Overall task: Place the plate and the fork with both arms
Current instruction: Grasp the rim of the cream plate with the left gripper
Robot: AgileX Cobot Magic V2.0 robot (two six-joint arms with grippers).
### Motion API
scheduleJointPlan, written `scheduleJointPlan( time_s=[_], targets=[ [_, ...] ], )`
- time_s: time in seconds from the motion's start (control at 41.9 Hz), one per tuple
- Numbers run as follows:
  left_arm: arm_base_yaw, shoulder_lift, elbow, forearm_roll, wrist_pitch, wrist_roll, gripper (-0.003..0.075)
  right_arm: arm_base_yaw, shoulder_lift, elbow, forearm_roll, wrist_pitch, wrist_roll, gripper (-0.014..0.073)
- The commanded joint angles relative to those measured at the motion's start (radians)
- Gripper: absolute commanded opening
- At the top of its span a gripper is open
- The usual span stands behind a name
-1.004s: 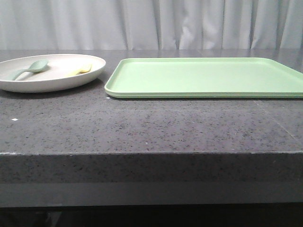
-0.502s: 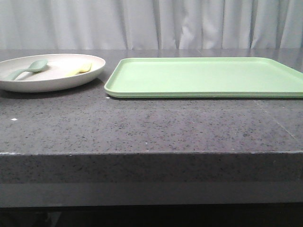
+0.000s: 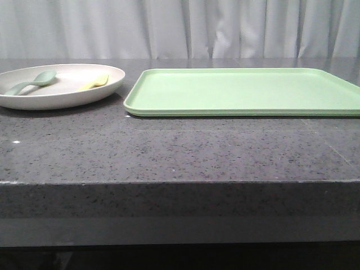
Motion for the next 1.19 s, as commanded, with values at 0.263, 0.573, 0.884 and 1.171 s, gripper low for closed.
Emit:
scheduleJointPlan(
  time_s=[0.263,0.573,0.884,1.171],
  targets=[
    [-0.022,0.070,-0.111,-0.064,0.039,0.029,0.0412,-0.006,0.013,-0.031,-0.014,-0.079,-0.007,0.0631],
    [-0.044,0.109,-0.111,-0.081,0.037,0.029,0.0366,-0.006,0.013,-0.031,-0.014,-0.079,-0.007,0.0631],
    [-0.048,0.111,-0.111,-0.083,0.041,0.029,0.0124,-0.006,0.013,-0.031,-0.014,-0.079,-0.007,0.0631],
    [-0.048,0.111,-0.111,-0.083,0.041,0.029,-0.0018,-0.006,0.013,-0.031,-0.014,-0.079,-0.007,0.0631]
  ],
)
